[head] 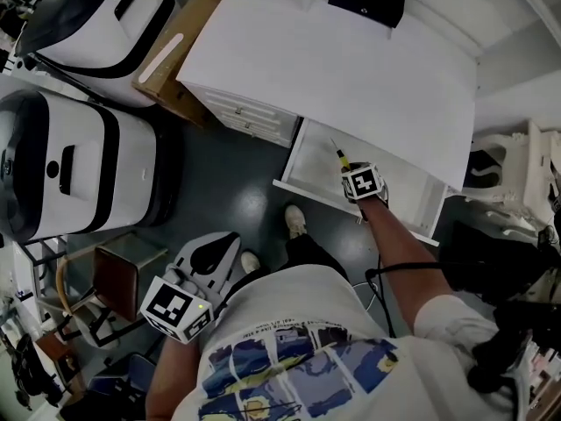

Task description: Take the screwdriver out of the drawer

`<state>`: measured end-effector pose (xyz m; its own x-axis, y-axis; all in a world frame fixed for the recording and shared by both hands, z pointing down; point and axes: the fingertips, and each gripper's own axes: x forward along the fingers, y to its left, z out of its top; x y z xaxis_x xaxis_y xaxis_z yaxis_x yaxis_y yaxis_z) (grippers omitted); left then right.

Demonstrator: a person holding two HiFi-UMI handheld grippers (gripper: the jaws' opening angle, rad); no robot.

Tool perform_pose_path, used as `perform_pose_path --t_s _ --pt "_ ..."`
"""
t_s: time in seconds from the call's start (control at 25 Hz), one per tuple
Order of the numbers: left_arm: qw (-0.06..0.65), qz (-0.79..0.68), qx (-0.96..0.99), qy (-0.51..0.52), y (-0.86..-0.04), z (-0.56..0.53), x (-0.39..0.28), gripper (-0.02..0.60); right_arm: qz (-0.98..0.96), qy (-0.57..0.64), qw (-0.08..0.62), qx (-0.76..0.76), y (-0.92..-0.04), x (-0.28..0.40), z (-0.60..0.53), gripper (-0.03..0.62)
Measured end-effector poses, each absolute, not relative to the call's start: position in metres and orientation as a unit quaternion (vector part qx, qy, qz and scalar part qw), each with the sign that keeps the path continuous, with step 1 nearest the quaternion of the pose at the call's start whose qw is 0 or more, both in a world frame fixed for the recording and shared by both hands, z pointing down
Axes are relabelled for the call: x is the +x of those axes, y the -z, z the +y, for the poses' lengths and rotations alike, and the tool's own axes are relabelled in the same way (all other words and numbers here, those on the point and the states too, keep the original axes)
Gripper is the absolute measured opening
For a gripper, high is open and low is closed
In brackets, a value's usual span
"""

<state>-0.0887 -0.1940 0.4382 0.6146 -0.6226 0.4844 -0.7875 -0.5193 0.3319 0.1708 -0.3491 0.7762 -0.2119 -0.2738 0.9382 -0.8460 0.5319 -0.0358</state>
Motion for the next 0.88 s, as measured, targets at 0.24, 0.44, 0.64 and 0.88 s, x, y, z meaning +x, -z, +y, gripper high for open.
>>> perform_pose_path --t_s 0.24,0.44,0.64,0.88 --pt "0.255 -0.403 0.869 -0.134 -0.432 -0.176 -0.104 0.014 -0.725 -0.286 0.483 0.399 -0.742 0.171 -0.341 0.092" --pt "0.249 -0.399 0.873 -0.125 -0.427 -0.156 -0.123 0.014 -0.726 -0.287 0.470 0.412 -0.716 0.165 -0.323 0.092" --pt "0.243 -0.395 0.878 -0.116 -0.423 -0.139 -0.138 0.013 -0.733 -0.288 0.446 0.425 -0.688 0.154 -0.305 0.092" --pt "0.229 -0.386 0.887 -0.109 -0.419 -0.116 -0.156 0.014 -0.753 -0.280 0.417 0.424 -0.649 0.122 -0.273 0.092"
